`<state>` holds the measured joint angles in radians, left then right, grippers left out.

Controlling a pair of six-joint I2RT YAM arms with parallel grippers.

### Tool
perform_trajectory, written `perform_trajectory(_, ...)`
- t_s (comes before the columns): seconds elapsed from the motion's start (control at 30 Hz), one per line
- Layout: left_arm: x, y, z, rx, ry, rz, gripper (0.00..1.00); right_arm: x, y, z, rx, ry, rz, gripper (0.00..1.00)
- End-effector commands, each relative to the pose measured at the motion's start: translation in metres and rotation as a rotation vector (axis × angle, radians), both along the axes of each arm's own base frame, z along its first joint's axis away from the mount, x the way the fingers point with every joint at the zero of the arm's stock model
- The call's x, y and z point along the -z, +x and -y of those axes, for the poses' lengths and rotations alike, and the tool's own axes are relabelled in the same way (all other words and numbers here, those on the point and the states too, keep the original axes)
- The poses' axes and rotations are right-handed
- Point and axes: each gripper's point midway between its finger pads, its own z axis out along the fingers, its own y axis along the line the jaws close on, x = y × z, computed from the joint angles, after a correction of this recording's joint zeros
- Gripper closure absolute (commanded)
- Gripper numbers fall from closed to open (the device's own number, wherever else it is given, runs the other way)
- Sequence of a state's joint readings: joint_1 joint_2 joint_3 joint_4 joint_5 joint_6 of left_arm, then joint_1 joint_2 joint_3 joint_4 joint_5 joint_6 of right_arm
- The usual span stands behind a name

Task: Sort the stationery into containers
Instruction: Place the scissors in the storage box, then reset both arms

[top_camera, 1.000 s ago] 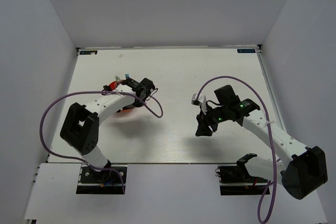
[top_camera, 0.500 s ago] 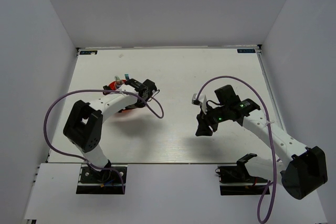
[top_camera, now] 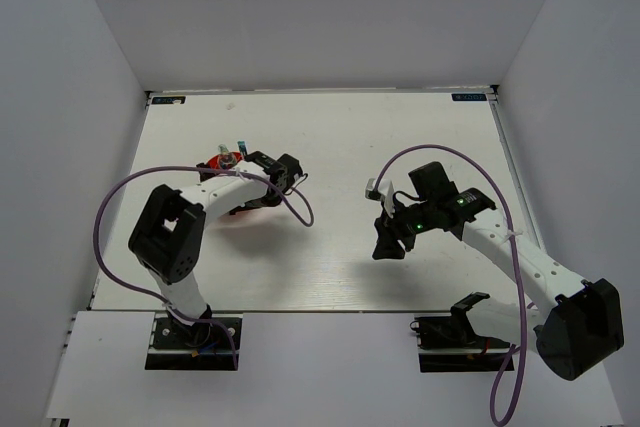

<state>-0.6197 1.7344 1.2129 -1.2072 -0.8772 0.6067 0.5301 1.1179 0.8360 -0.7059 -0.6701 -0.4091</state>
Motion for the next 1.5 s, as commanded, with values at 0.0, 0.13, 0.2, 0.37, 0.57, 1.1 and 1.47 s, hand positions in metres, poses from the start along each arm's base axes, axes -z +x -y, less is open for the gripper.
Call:
perform_trajectory(0.0,-0.012,0.011,0.005,0.004,-0.002,0.071,0.75,-0.019,0.002,-0.004,-0.021,0.048,0.045,0.48)
perform_trajectory(0.13,-0.010,0.012,0.005,0.003,0.003,0.073,0.69,-0.018,0.003,-0.004,-0.019,0.046,0.043,0.48)
perform_trajectory(0.2,-0.008,0.012,0.006,0.003,0.004,0.069,0.67,-0.018,0.002,-0.004,-0.021,0.047,0.043,0.48)
perform_trajectory(0.37,-0.014,0.012,0.009,0.014,0.016,0.090,0.61,-0.018,0.002,-0.004,-0.020,0.046,0.044,0.48)
perform_trajectory(0.57,-0.032,0.007,0.024,0.064,0.028,0.151,0.52,-0.017,0.002,-0.004,-0.018,0.042,0.036,0.48)
perform_trajectory(1.1,-0.068,-0.041,0.102,-0.242,-0.757,0.454,0.00,-0.004,0.058,0.013,0.307,-0.080,0.138,0.10)
perform_trajectory(1.47,-0.080,-0.090,0.147,-0.195,-1.422,0.389,0.00,-0.014,0.121,0.053,0.735,-0.158,0.344,0.10)
